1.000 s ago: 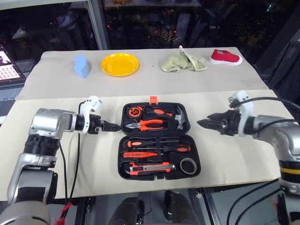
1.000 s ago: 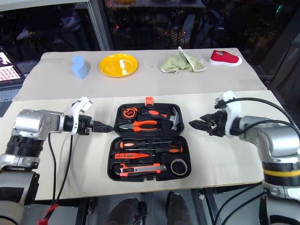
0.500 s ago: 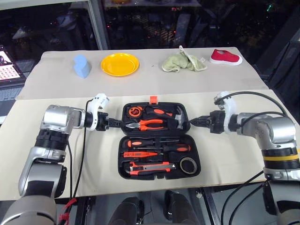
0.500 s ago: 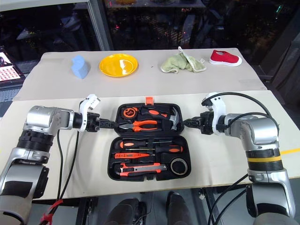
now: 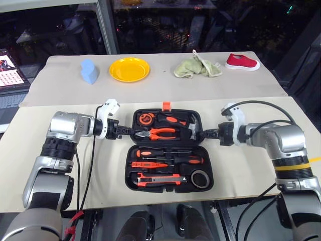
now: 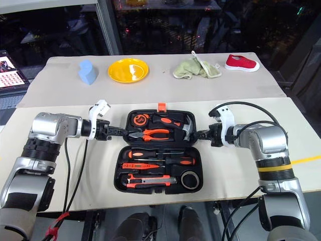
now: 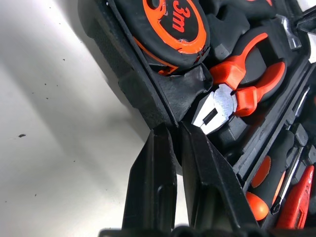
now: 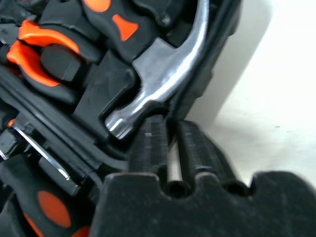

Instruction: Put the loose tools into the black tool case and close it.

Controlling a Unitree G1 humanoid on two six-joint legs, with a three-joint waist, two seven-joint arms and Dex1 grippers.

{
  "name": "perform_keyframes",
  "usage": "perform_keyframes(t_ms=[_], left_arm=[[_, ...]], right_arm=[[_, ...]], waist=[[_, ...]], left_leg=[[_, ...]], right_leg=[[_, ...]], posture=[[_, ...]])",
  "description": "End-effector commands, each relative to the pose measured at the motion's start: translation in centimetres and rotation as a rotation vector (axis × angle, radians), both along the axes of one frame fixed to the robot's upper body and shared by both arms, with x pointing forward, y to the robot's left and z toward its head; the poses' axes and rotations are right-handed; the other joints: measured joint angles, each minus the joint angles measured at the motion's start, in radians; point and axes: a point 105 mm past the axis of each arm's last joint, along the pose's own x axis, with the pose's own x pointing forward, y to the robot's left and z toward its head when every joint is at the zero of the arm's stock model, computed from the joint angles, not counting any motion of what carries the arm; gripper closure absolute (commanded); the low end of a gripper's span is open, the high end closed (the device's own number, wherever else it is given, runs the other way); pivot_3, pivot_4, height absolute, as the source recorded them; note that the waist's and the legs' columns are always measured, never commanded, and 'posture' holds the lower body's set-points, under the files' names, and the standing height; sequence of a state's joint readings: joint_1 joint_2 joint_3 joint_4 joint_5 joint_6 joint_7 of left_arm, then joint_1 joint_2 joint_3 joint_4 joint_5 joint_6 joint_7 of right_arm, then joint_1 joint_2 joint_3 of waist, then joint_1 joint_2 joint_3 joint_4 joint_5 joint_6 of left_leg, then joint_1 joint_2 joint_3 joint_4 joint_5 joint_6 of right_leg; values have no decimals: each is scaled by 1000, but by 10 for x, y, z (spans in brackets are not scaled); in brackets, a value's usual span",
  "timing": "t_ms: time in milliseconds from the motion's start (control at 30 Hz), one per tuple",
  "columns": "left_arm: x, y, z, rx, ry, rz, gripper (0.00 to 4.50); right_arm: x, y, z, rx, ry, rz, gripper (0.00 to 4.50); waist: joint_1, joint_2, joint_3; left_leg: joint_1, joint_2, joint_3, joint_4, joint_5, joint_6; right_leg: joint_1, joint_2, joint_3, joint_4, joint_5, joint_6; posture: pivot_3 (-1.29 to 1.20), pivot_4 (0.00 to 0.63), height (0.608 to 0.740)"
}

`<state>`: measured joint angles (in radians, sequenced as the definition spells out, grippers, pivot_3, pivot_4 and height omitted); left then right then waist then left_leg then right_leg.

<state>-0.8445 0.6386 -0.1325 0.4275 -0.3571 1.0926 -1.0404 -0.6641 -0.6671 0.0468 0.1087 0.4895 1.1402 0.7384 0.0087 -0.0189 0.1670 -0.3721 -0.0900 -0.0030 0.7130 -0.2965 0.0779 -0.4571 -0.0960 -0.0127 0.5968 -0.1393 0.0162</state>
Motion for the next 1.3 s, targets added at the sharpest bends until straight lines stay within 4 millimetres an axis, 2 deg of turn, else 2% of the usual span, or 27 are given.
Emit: perform_keyframes(t_ms=[33, 167, 267, 400, 500, 600, 667, 733, 867, 967, 1033, 1133, 1300], left_arm=[[-6, -7, 2, -1, -9, -51, 4500], [-6, -12, 8, -27, -36, -59, 4500], [-5, -19, 19, -58, -102, -82, 4500], [-2, -36, 45, -128, -266, -125, 4500], [11, -49, 70, -171, -423, -84, 4500], [15, -57, 79, -155, -557, -92, 4500], [13, -66, 84, -168, -648, -100, 4500], [10, -71, 82, -145, -749, -104, 4500], [18, -64, 74, -82, -880, 2, 4500], [19, -53, 67, 42, -1064, 95, 4500], [12, -50, 59, 87, -1142, 105, 4500], [0, -47, 41, 112, -1155, 89, 4500], [-4, -31, 17, 148, -1099, 134, 4500]], right_arm=[[5, 5, 15, 16, -56, 10, 4479], [6, 6, 26, 49, -92, 8, 4479], [7, 9, 43, 122, -149, 7, 4479], [11, 13, 63, 127, -284, 9, 4479], [17, 11, 78, 135, -403, -44, 4479], [20, 7, 80, 80, -489, -72, 4479], [21, 2, 74, 17, -558, -96, 4479], [19, -3, 67, -50, -620, -107, 4479], [13, -10, 57, -112, -707, -140, 4479], [-2, -8, 44, -242, -821, -60, 4479], [-12, -6, 38, -282, -869, -21, 4479], [-20, -8, 36, -326, -938, 3, 4479], [-33, -11, 27, -391, -991, 49, 4479]], waist=[[-3, 0, 0], [-6, 0, 0], [-5, 0, 0], [-1, 0, 0], [1, 0, 0], [2, 0, 0], [2, 0, 0], [1, 0, 0], [-3, 0, 0], [-3, 0, 0], [-2, 0, 0], [-8, 0, 0], [-7, 0, 0]], left_leg=[[0, 0, 0, 0, 0, 0], [0, 0, 0, 0, 0, 0], [-1, 0, 0, 0, 0, 0], [-8, 0, 0, 0, 0, 0], [-18, -1, 0, 2, 1, -1], [-21, -2, 0, 3, 1, -1], [-22, -2, 1, 2, 1, -1], [-22, -2, 1, 2, 1, -1], [-22, -2, 2, 1, 1, -1], [-22, -2, 3, 1, 2, -2], [-20, -2, 3, 1, 2, -2], [-15, -1, 5, 0, 2, -2], [-4, -1, 5, 0, 1, -2]], right_leg=[[0, 0, 0, 0, 0, 0], [0, 0, 0, 0, 0, 0], [-1, 0, 0, 0, 0, 0], [-7, 0, 0, 0, 1, 0], [-18, 1, -1, 4, 2, 0], [-22, 1, -1, 9, 3, 0], [-24, 2, -1, 8, 2, 0], [-24, 2, -2, 7, 2, 0], [-24, 3, -1, 4, 2, 0], [-24, 4, -1, 4, 2, 0], [-22, 4, -1, 3, 2, 0], [-17, 4, 0, -1, 2, 0], [-6, 4, 1, -1, 2, 0]], posture=[[0, 150, 740], [0, 150, 740], [0, 150, 740], [0, 150, 740], [0, 150, 740], [0, 150, 740], [0, 150, 740], [0, 150, 740], [0, 150, 740], [0, 150, 740], [0, 150, 740], [0, 150, 740], [0, 150, 740]])
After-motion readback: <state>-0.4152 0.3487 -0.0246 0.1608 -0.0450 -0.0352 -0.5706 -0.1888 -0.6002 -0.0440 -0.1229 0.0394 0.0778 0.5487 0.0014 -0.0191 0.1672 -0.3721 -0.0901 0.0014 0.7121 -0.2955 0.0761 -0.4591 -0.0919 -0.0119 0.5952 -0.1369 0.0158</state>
